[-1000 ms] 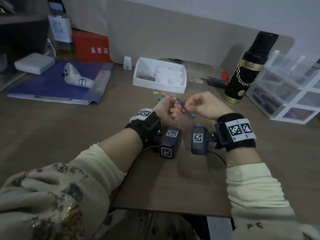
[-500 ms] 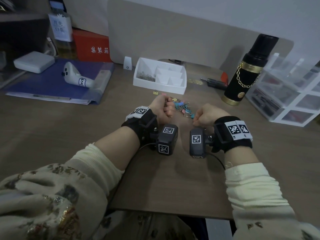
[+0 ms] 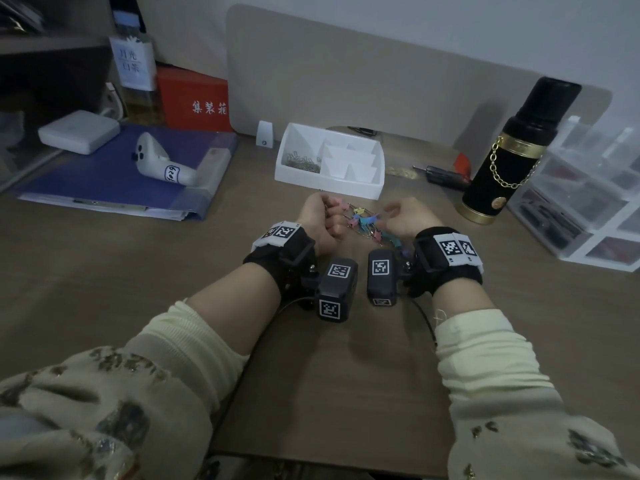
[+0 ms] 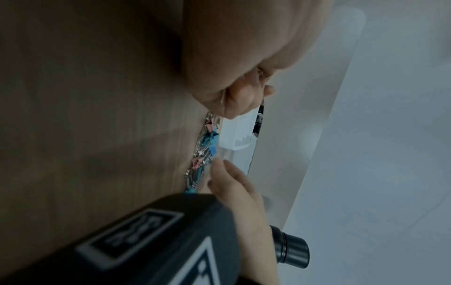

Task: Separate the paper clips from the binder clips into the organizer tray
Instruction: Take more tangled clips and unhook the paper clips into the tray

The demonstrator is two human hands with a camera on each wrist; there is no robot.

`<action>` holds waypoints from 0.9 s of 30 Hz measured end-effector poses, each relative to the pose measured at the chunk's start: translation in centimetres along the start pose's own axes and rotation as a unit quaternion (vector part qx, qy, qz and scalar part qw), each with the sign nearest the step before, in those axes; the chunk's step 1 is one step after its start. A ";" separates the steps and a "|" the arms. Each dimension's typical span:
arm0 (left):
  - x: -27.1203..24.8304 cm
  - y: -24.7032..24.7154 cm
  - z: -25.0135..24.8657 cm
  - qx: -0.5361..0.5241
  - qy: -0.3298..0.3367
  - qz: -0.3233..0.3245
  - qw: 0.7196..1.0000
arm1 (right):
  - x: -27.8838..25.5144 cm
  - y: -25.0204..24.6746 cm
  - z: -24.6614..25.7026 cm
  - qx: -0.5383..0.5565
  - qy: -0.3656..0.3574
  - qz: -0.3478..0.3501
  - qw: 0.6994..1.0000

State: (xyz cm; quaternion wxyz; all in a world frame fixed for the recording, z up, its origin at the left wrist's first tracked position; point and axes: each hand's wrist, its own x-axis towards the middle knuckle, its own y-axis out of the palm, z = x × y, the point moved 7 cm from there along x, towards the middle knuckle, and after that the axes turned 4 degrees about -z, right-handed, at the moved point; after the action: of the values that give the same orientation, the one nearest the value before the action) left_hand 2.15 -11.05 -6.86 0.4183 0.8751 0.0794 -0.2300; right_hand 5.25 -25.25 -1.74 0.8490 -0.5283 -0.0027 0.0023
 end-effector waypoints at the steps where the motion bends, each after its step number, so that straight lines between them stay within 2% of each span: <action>1: 0.0 0.0 -0.1 -0.002 0.003 0.002 1.000 | -0.1 0.6 -0.1 0.004 0.007 0.024 1.000; 9: 0.2 0.2 -0.3 -0.004 0.006 0.032 0.999 | 0.3 0.7 -1.2 0.005 0.034 -0.002 0.999; 14: 0.4 -0.5 -0.8 -0.028 0.012 0.001 1.000 | 0.7 -0.4 -2.0 0.006 0.064 -0.059 0.996; 16: 0.5 -0.7 -1.2 -0.032 0.020 -0.004 0.999 | 0.8 -0.6 -1.8 0.002 0.050 -0.060 0.997; 19: 0.5 -0.9 -1.6 -0.045 0.030 -0.002 0.999 | 0.7 -0.8 -0.5 0.023 -0.012 -0.072 0.997; 21: 0.5 -1.1 -2.1 -0.054 0.038 -0.005 0.998 | 0.1 -0.4 1.1 0.065 -0.075 -0.050 0.994; 23: 0.6 -1.4 -2.4 -0.055 0.048 -0.017 0.997 | -0.8 0.8 2.8 0.091 -0.127 0.017 0.988; 27: 0.9 -1.5 -2.5 -0.049 0.056 -0.026 0.997 | -0.9 3.0 3.5 0.059 -0.162 0.089 0.981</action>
State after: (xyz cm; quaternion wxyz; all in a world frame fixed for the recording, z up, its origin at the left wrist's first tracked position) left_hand 3.32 -8.18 -6.97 0.4496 0.8626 0.1366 -0.1876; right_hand 4.36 -20.77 -2.88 0.8632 -0.4683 -0.0932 0.1640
